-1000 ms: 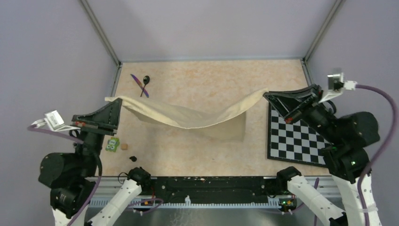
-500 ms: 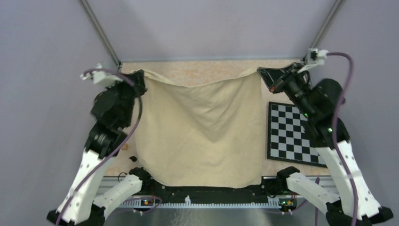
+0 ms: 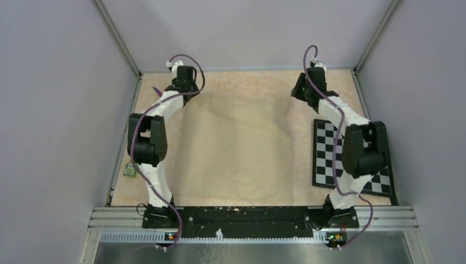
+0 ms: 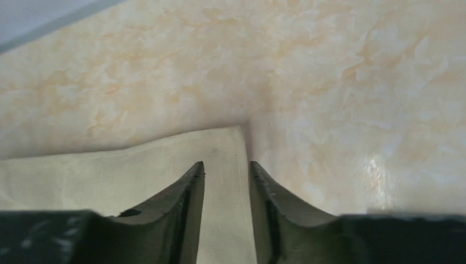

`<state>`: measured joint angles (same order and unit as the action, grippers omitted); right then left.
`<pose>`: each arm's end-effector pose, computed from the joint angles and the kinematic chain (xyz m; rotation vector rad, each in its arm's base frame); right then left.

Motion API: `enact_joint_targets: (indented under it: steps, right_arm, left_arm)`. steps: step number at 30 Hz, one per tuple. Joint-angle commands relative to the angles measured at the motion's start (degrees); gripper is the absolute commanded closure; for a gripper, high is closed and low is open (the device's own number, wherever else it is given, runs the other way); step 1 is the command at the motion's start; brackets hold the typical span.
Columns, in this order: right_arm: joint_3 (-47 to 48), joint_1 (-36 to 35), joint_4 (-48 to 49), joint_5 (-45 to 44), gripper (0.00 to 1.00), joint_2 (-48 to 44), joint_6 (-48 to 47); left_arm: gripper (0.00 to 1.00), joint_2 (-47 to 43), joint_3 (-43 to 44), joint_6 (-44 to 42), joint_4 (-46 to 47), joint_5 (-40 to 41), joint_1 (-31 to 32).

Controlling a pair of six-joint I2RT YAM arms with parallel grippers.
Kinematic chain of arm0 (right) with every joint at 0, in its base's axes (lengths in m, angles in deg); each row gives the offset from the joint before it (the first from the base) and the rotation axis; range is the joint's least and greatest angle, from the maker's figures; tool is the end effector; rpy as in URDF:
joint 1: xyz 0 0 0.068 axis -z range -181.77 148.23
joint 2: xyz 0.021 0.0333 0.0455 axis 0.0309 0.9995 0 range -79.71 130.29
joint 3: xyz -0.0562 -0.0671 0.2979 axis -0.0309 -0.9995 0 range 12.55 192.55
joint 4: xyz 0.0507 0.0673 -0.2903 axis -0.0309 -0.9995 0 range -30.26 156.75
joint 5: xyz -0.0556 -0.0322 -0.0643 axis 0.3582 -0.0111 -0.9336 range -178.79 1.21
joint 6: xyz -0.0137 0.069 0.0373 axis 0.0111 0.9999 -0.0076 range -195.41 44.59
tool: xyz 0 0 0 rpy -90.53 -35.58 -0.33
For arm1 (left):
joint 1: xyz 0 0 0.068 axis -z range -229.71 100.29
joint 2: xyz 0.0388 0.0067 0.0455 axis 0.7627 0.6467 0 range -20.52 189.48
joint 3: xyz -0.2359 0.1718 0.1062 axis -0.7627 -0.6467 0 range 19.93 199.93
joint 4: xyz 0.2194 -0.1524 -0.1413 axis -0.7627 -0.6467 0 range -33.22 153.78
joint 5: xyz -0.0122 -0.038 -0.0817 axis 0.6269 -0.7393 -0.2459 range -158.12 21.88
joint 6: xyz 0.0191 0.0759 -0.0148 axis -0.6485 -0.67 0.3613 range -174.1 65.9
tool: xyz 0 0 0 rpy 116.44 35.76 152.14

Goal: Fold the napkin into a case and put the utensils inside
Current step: Flatten out the crumpled napkin at the center of the board.

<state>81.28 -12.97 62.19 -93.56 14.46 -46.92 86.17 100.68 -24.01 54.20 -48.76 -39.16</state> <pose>0.4437 0.0821 0.2747 0.3673 2.0774 0.3307 0.5008 -0.0701 0.2509 -0.5491 2.0800 -0.0403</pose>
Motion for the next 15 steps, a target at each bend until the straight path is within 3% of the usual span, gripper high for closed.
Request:
enact_joint_targets:
  steps: [1,2,3,5,6,8,12,15]
  right_arm:
    - [21.66,1.55,-8.03,1.03,0.62,12.57,-11.81]
    - [25.47,1.54,-12.4,1.26,0.51,14.08,-12.8]
    - [29.12,1.49,-18.71,2.24,0.49,15.0,-13.47]
    - [32.51,0.98,-24.04,4.28,0.49,15.08,-13.01]
    - [32.78,0.18,-27.32,9.45,0.49,14.66,-12.38]
    - [30.02,-1.52,-29.73,16.44,0.49,13.42,-10.68]
    - [11.86,-7.33,-18.83,24.81,0.46,3.9,-4.77]
    - [2.22,-7.21,-9.57,29.52,0.43,1.11,-0.15]
  left_arm:
    - [0.43,8.62,19.99,-3.51,-7.3,-7.01,-2.08]
    - [0.22,9.42,22.97,-4.54,-10.42,-7.22,-2.1]
    - [0.04,9.32,24.41,-5.57,-12.35,-8.71,-2.15]
    - [0.01,8.18,26.06,-4.32,-18.88,-12.15,-2.28]
    - [0.01,5.63,24.72,-2.83,-20.87,-13.91,-2.24]
    - [0.01,-0.99,14.95,-0.84,-17.08,-20.91,-2.2]
    - [0.01,-14.83,-9.63,2.23,-3.12,-35.82,-1.98]
    - [0.01,-21.26,-19.5,3.02,-1.38,-41.42,-1.67]
